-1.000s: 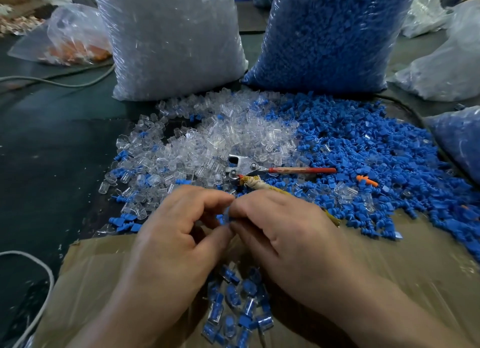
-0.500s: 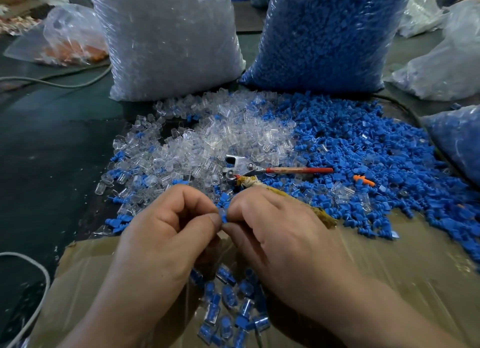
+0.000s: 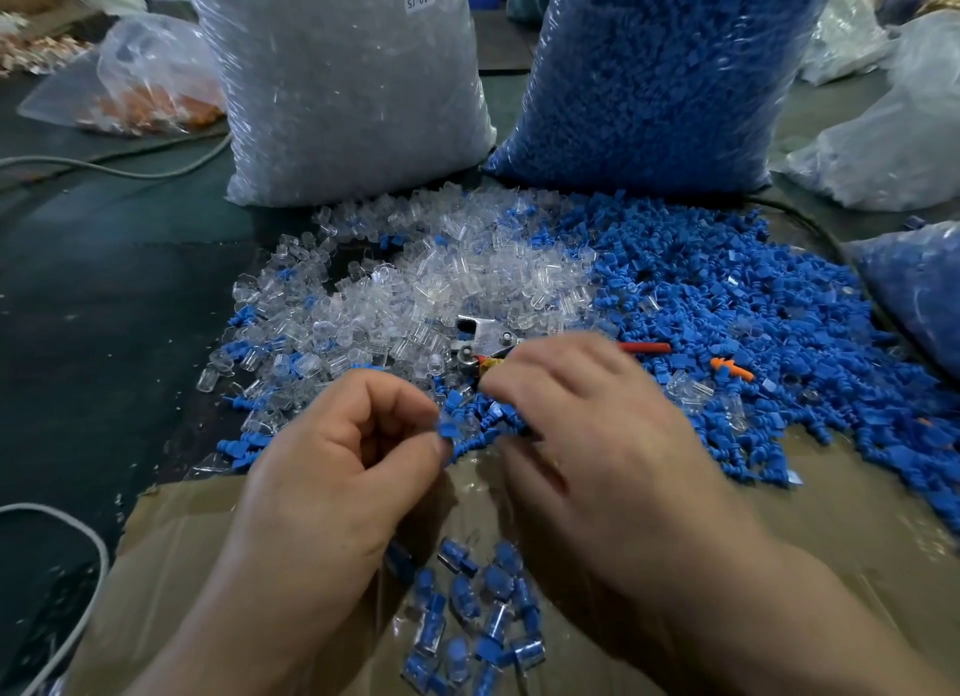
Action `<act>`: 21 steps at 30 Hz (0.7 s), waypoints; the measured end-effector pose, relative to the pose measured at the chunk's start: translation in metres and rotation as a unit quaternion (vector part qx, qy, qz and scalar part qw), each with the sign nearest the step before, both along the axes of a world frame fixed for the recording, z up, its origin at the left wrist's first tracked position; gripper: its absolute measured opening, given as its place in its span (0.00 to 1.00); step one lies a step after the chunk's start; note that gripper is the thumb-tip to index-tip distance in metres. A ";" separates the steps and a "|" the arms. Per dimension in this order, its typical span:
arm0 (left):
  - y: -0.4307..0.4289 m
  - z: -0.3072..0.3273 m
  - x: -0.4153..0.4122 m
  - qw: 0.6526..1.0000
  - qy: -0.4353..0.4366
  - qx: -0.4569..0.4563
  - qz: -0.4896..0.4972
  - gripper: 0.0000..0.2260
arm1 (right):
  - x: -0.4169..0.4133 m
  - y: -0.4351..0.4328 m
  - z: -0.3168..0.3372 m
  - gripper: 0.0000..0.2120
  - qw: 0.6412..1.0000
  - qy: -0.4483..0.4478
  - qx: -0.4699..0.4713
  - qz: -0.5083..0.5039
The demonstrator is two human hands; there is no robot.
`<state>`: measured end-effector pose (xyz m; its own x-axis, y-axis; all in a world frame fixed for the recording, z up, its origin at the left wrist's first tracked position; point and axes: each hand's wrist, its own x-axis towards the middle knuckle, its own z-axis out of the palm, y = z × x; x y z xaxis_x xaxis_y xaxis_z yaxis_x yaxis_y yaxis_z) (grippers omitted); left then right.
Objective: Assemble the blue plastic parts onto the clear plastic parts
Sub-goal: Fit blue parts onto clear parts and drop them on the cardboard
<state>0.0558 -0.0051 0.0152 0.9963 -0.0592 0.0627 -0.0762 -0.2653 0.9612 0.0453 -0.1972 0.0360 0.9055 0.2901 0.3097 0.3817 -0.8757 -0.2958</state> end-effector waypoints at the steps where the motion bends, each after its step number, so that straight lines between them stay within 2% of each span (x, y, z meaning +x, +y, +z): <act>1: 0.000 0.000 0.000 1.000 0.007 -0.014 0.010 0.19 | 0.004 -0.004 0.000 0.22 0.998 0.009 -0.024 -0.048; 3: -0.001 -0.002 0.001 0.995 0.032 -0.088 0.019 0.14 | 0.013 -0.016 0.000 0.32 0.987 0.067 -0.079 -0.120; 5: -0.003 -0.002 0.001 0.986 0.063 -0.155 0.016 0.12 | 0.021 -0.027 -0.004 0.37 0.973 0.122 -0.130 -0.146; 8: -0.003 0.000 0.001 0.980 0.092 -0.174 0.024 0.14 | 0.024 -0.029 -0.008 0.35 0.968 0.133 -0.154 -0.146; 10: -0.004 0.003 0.000 0.977 0.104 -0.181 0.032 0.11 | 0.025 -0.028 -0.007 0.34 0.969 0.117 -0.157 -0.150; 13: -0.007 0.008 0.001 0.976 0.112 -0.185 0.039 0.06 | 0.029 -0.031 -0.006 0.33 0.970 0.110 -0.150 -0.155; 18: -0.008 0.011 0.001 0.978 0.107 -0.175 0.044 0.05 | 0.031 -0.029 -0.003 0.26 0.975 0.100 -0.127 -0.153; 21: -0.009 0.010 0.001 0.973 0.100 -0.201 0.052 0.05 | 0.028 -0.029 0.003 0.23 0.979 0.080 -0.103 -0.156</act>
<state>0.0563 -0.0139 0.0250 0.9904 0.0316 -0.1349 0.1293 0.1381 0.9819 0.0731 -0.2266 0.0387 0.9922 0.0332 0.1200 0.0494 -0.9897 -0.1341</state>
